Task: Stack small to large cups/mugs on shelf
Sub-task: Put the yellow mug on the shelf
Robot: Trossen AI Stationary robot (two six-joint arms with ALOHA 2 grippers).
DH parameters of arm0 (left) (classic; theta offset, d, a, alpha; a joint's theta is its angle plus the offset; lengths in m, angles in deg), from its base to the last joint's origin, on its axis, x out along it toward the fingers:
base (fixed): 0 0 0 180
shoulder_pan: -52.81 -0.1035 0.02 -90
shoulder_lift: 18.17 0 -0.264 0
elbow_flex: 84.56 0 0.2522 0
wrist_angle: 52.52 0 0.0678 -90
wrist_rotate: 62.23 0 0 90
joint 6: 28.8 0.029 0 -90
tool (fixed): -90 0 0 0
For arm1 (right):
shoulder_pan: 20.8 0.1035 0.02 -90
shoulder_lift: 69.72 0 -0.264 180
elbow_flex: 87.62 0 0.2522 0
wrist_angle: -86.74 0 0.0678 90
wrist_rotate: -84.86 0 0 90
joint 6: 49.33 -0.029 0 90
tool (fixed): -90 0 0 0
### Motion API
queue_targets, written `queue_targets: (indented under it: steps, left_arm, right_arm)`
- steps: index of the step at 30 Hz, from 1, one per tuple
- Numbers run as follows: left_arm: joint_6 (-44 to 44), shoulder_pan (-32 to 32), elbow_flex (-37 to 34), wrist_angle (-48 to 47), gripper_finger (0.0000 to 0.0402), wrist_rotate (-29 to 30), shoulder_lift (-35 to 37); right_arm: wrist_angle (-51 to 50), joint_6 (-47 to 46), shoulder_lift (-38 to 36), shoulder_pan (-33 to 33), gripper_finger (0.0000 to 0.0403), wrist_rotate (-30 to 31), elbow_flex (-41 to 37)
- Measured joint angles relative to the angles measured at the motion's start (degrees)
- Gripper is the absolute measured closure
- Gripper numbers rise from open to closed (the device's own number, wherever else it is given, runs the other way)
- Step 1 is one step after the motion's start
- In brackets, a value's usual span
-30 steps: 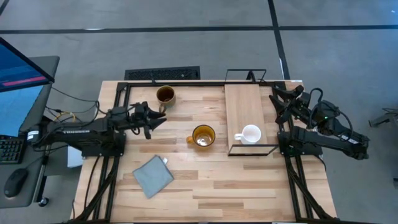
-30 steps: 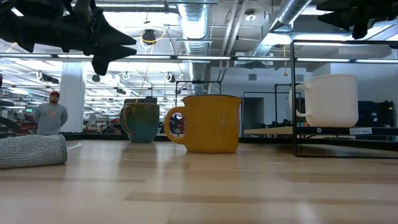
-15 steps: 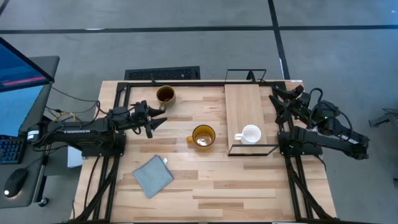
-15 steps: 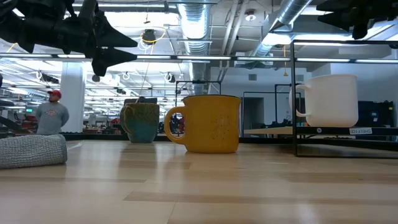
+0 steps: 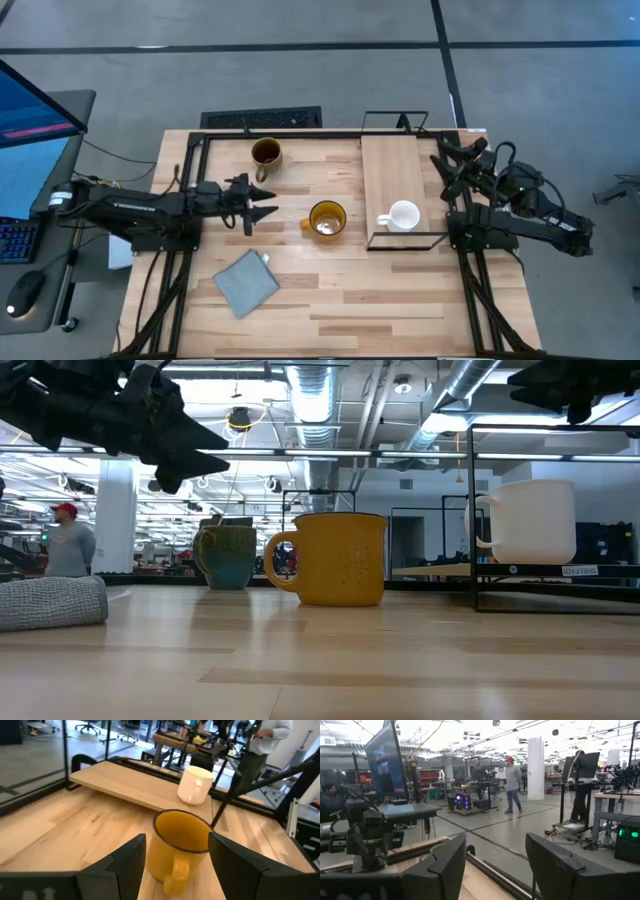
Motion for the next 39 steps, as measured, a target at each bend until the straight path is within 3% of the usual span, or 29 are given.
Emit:
queue_targets:
  steps: [5, 9, 18, 25, 32, 39]
  left_arm:
    - [-2.16, 1.46, 0.02, 11.56, 0.0196, 0.68, -7.91]
    - [-3.66, 2.0, 0.16, 15.61, 0.0196, -0.04, -12.79]
    - [0.54, 3.37, 8.78, 11.46, 0.0196, -1.04, -24.76]
    - [-4.41, 3.34, 13.3, 9.57, 0.0196, -1.75, -32.59]
    - [-11.59, 3.34, 14.1, 9.62, 0.0196, -3.56, -34.27]
    - [-9.64, 3.3, 14.08, 7.66, 0.0196, -5.28, -34.25]
  right_arm:
    - [-0.77, 0.0, 0.0, 0.0, 0.0177, 0.0, -0.02]
    - [-1.16, 0.0, 0.0, 0.0, 0.0177, 0.0, 0.0]
    - [-1.73, 0.0, 0.0, -0.01, 0.0177, 0.0, 0.0]
    - [-1.68, 0.0, 0.0, 0.0, 0.0177, 0.0, 0.0]
    - [-1.68, 0.0, 0.0, 0.0, 0.0177, 0.0, 0.0]
    - [-1.67, 0.02, 0.0, 0.0, 0.0177, 0.0, 0.0]
